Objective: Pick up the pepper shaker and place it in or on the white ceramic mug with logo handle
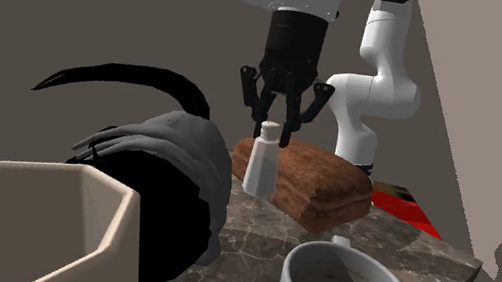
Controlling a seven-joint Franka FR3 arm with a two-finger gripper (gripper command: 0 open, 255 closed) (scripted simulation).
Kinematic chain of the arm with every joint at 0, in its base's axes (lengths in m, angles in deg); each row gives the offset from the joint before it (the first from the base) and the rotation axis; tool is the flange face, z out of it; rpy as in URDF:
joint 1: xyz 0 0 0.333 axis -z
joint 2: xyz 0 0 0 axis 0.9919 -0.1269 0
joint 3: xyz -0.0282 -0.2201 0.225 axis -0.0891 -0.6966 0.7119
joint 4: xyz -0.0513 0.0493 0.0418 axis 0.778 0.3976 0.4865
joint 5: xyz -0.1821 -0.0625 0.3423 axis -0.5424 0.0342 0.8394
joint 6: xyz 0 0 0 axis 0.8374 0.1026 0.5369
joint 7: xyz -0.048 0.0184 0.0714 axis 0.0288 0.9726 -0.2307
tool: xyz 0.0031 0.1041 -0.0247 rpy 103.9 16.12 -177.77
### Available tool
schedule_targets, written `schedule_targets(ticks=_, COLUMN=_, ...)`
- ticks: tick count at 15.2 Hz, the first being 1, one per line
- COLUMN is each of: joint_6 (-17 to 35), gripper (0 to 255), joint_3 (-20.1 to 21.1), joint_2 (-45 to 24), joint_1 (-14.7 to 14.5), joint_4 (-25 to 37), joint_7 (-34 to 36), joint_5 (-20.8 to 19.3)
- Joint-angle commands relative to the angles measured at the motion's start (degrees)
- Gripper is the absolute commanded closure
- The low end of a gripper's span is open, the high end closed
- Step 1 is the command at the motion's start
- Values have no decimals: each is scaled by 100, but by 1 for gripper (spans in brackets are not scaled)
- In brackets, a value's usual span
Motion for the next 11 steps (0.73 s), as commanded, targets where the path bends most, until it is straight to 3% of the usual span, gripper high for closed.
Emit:
schedule_targets(ticks=1, joint_6=-163, gripper=255, joint_3=10, joint_2=76, joint_1=-2, joint_4=86, joint_7=-2, joint_5=-2)
schedule_targets(ticks=11, joint_6=-952, gripper=255, joint_3=49, joint_2=290, joint_1=-14, joint_4=663, joint_7=-40, joint_5=15)
